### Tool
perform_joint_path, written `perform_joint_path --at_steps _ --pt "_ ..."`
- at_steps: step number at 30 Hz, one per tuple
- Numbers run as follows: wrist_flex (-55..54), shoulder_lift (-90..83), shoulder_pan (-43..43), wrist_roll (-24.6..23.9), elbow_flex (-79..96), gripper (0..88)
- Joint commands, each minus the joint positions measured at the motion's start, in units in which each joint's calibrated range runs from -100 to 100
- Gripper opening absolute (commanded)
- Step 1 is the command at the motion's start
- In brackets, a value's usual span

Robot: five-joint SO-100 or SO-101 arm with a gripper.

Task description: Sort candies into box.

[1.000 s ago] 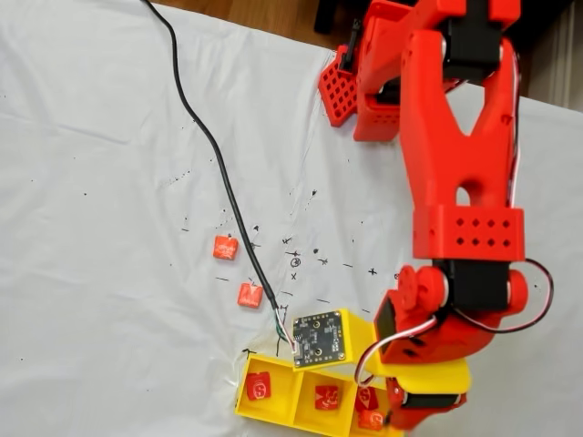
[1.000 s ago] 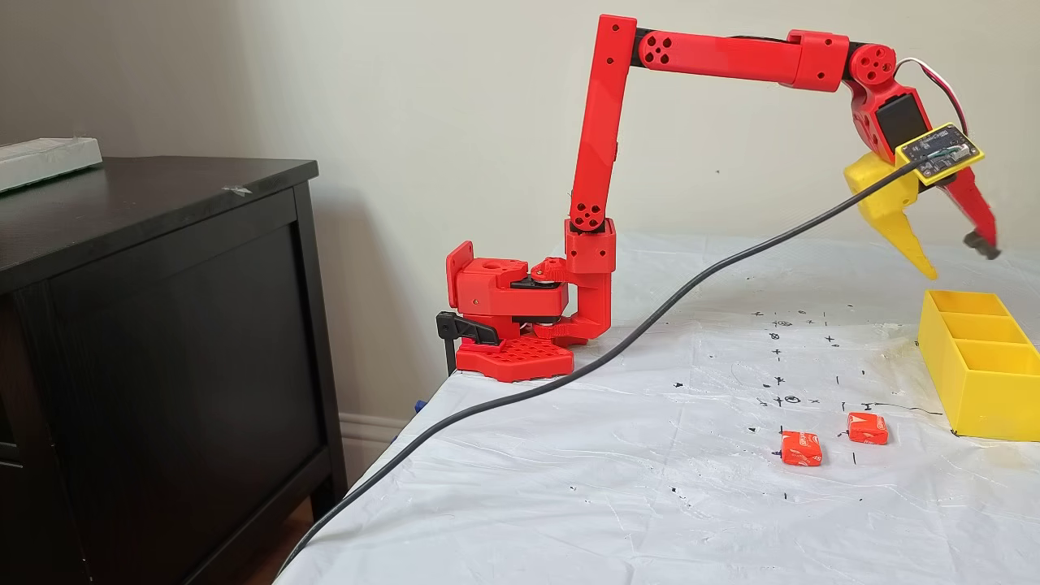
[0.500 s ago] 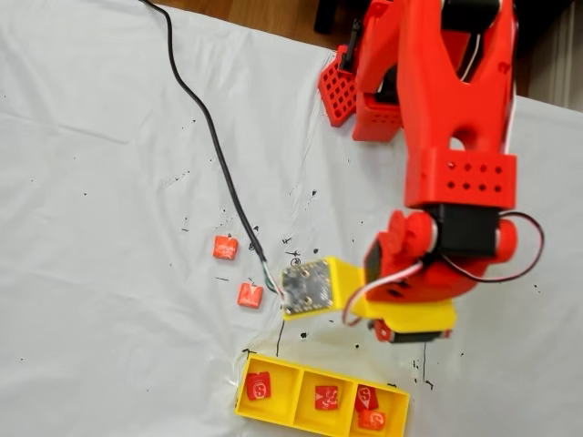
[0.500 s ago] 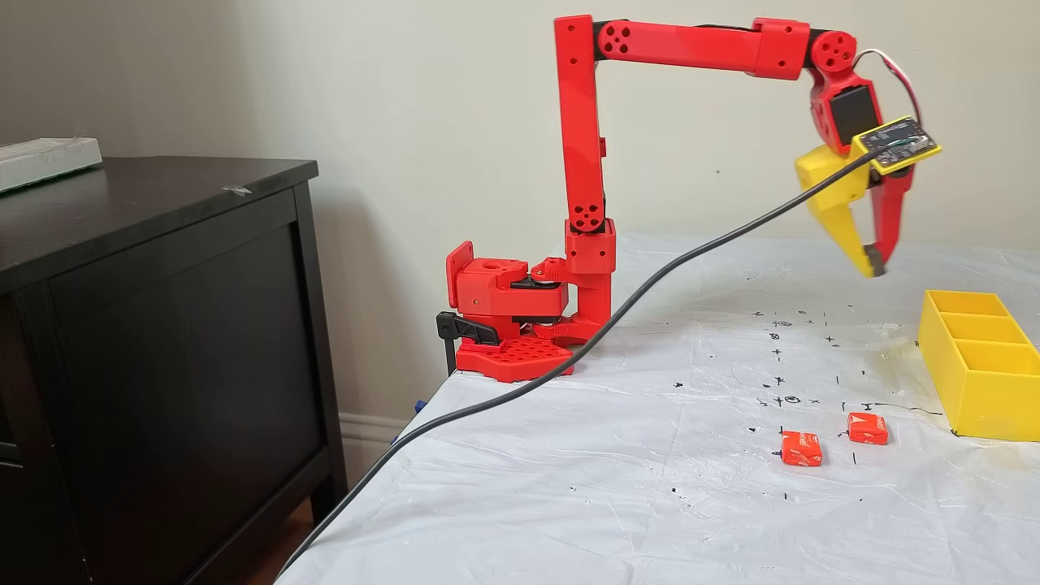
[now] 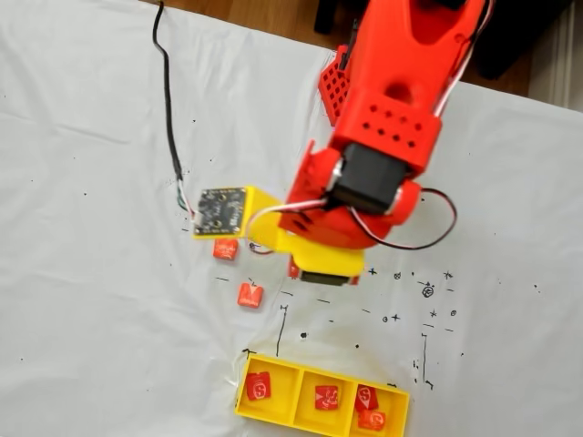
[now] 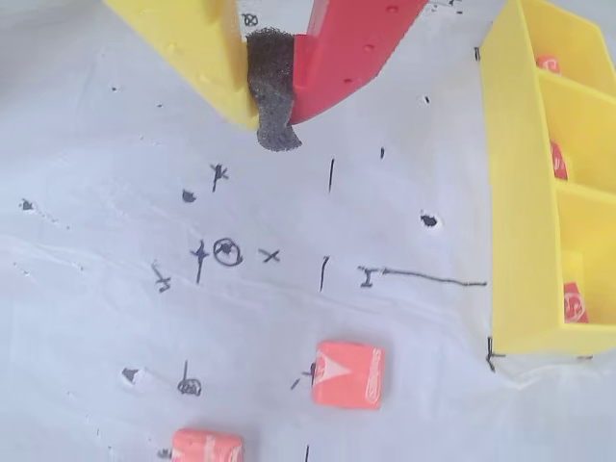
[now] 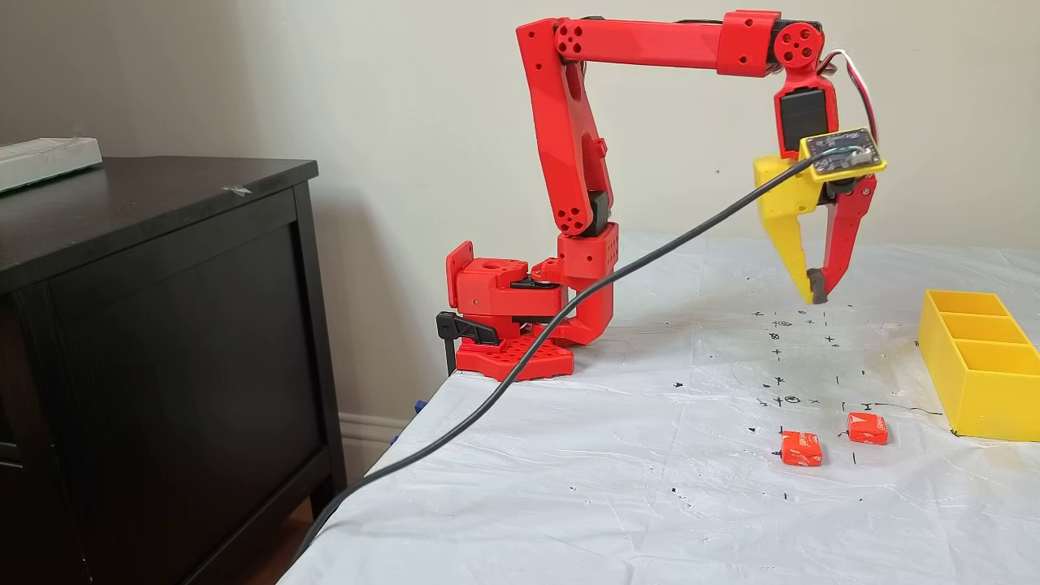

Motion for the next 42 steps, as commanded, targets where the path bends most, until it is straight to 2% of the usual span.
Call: perform_joint_path --at_steps 1,7,20,28,42 --pt "-0.60 -1.48 2.80 2.30 -1.53 0.2" --pt "0.30 6.58 6.79 4.15 -9.91 0.2" --pt "1.53 17.86 9.87 6.35 -20.28 1.6" --pt "1.94 20.83 11.32 7.91 -21.56 23.6" --pt "1.04 26.43 11.68 11.62 -22.47 28.5"
